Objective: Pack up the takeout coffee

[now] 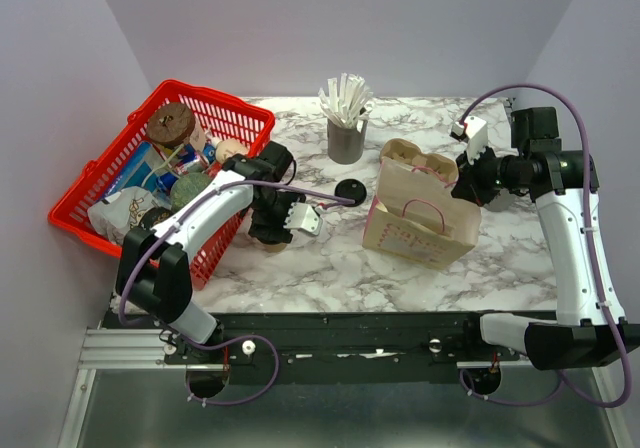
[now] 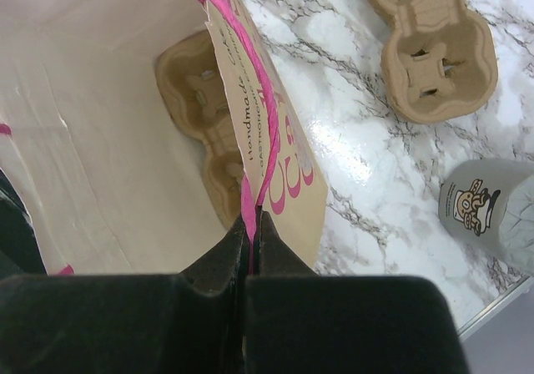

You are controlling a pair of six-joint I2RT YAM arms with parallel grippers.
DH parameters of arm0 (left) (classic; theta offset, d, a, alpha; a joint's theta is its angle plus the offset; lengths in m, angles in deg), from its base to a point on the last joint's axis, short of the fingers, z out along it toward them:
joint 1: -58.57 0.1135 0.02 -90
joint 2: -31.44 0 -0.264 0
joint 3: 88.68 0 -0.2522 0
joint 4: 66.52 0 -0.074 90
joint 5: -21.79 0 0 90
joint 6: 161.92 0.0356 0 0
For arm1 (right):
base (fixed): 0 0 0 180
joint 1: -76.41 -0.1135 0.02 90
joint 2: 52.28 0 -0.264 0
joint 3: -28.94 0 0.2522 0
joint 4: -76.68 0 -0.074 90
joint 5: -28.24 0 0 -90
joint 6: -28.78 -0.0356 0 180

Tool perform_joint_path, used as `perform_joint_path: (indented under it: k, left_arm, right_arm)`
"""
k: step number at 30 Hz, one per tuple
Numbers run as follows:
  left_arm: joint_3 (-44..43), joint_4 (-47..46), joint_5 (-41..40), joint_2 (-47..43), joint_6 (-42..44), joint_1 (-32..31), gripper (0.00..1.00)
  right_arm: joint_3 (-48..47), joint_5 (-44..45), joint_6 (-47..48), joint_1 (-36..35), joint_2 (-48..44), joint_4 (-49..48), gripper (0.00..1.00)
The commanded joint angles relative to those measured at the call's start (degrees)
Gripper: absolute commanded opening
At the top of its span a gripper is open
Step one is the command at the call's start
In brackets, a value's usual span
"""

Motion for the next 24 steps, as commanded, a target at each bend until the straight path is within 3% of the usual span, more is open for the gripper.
perform_joint_path:
  k: [1,7,10,11,14,16,18,20,24]
  left_arm:
    - [3.9,-1.9,-2.3,1.3,-1.1,0.5,0.76]
    - [5.6,-3.1,-2.7,0.4,-2.1,0.5,0.74]
    - [5.3,-1.3,-2.2,0.5,-2.5,0.5,0.6]
    - [4.8,-0.4,-1.7,0.7,-2.6,0.5,0.48]
    - [2.7,3.7,0.6,0.7,-2.6,0.4,0.3]
    - [0.6,7.5,2.8,0.2,-2.3,0.5,0.24]
    - [-1.7,10.8,4.0,-0.6,-2.6,0.3,0.08]
    - [-3.5,12.7,5.3,-1.1,-3.5,0.1,0.0]
    - [-9.8,18.5,8.2,-2.4,-5.5,0.0,0.0]
  right_arm:
    - [-0.8,-1.1,-0.8,0.3,0.6,-0.4,0.04]
    - [-0.7,-1.1,-0.8,0.3,0.5,-0.4,0.04]
    - [-0.7,-1.0,-0.7,0.3,0.4,-0.4,0.04]
    - [-0.8,-1.0,-0.7,0.3,0.4,-0.4,0.03]
    - [-1.1,-0.9,-0.8,0.3,0.5,-0.2,0.01]
    - [-1.4,-0.9,-0.8,0.3,0.6,0.0,0.01]
    - [-1.8,-0.7,-0.6,0.3,0.6,0.1,0.0]
    - [-1.9,-0.7,-0.6,0.3,0.5,0.1,0.01]
    - [-2.0,-0.9,-1.1,0.3,0.2,-0.6,0.01]
